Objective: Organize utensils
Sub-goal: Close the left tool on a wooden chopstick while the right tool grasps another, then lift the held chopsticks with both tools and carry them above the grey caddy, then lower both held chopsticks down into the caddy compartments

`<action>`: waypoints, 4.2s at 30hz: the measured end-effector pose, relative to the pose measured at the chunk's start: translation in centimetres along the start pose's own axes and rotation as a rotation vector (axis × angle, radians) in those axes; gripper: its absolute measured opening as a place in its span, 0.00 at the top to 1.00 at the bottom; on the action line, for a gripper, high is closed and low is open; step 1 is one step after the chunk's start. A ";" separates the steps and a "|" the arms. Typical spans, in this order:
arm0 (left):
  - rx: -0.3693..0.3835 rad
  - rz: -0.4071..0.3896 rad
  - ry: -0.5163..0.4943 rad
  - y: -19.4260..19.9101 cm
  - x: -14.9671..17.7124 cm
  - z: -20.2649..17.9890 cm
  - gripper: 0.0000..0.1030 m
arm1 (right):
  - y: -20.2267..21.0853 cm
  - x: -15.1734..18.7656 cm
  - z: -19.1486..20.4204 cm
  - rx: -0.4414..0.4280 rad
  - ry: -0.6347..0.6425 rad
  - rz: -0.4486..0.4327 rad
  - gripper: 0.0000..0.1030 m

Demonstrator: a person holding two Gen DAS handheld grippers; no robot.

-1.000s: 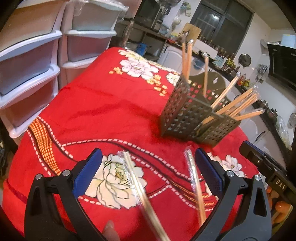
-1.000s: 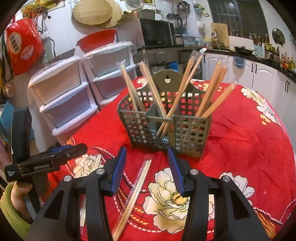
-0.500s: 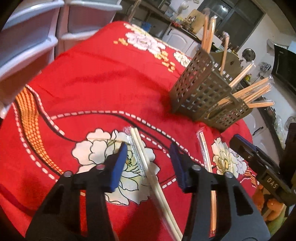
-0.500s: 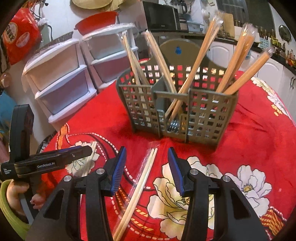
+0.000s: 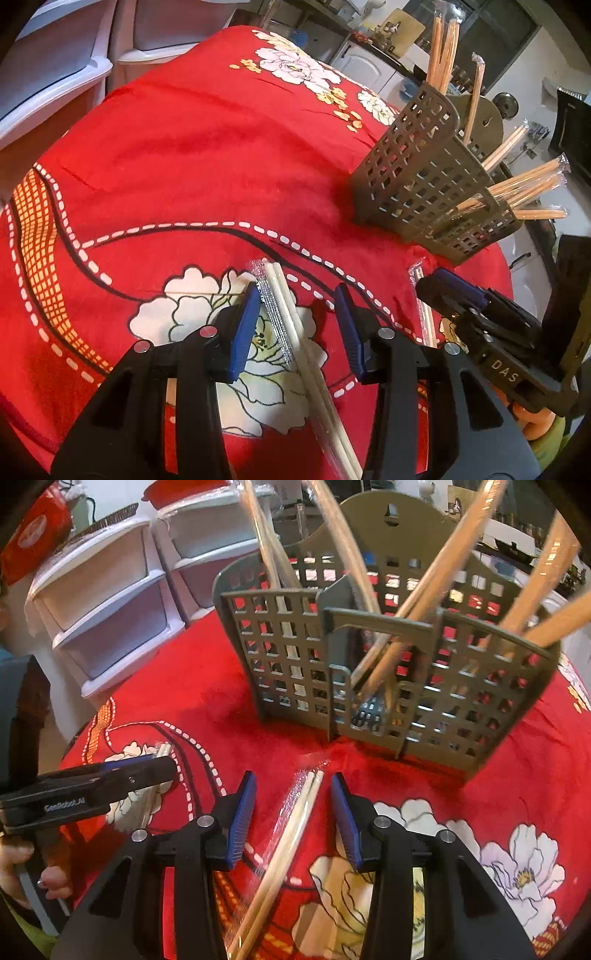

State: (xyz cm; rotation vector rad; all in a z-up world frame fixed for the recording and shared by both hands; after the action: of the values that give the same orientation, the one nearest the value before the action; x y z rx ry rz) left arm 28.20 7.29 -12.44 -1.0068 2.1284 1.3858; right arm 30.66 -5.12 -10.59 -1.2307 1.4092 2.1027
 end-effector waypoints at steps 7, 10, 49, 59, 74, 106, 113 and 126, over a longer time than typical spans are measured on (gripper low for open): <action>-0.016 0.001 -0.010 -0.4 -0.4 0.4 0.77 | -2.5 0.5 -0.4 0.026 -0.016 0.050 0.65; -0.024 0.004 -0.007 -0.6 -0.6 0.6 0.79 | -2.9 0.2 -0.6 0.026 -0.029 0.047 0.70; 0.141 -0.239 -0.131 7.9 -8.0 -9.5 0.99 | 10.4 -6.5 -0.9 -0.068 -0.053 -0.254 0.94; 0.203 -0.311 -0.168 10.4 -10.7 -13.2 0.99 | 15.7 -10.5 -1.5 -0.070 -0.041 -0.398 0.94; 0.264 -0.391 -0.217 12.9 -14.0 -17.5 0.99 | 20.2 -15.9 -3.4 -0.032 -0.020 -0.551 0.95; 0.191 -0.620 -0.322 16.6 -23.4 -21.9 0.99 | 22.9 -26.2 -6.2 0.046 -0.019 -0.737 0.95; 0.160 -0.614 -0.332 15.0 -23.1 -21.3 0.99 | 22.5 -26.5 -8.3 0.113 -0.025 -0.756 0.95; 0.140 -0.539 -0.305 10.6 -21.5 -19.5 0.99 | 18.9 -24.6 -11.5 0.173 -0.061 -0.694 0.95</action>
State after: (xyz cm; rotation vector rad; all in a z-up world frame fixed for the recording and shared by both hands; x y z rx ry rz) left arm 35.25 -0.20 16.70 -1.1214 1.5542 1.0313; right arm 37.69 -19.14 18.51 -1.3222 0.9224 1.4953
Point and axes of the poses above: each gripper's, at about its wrist camera, not at the fingertips, and y roughly against the way its jaws point, z to its left, x to its underside, the point moved 10 cm from there along -y, roughly the way its jaws point, and after that the axes turned 13 degrees about -z, right-handed, at the moved point
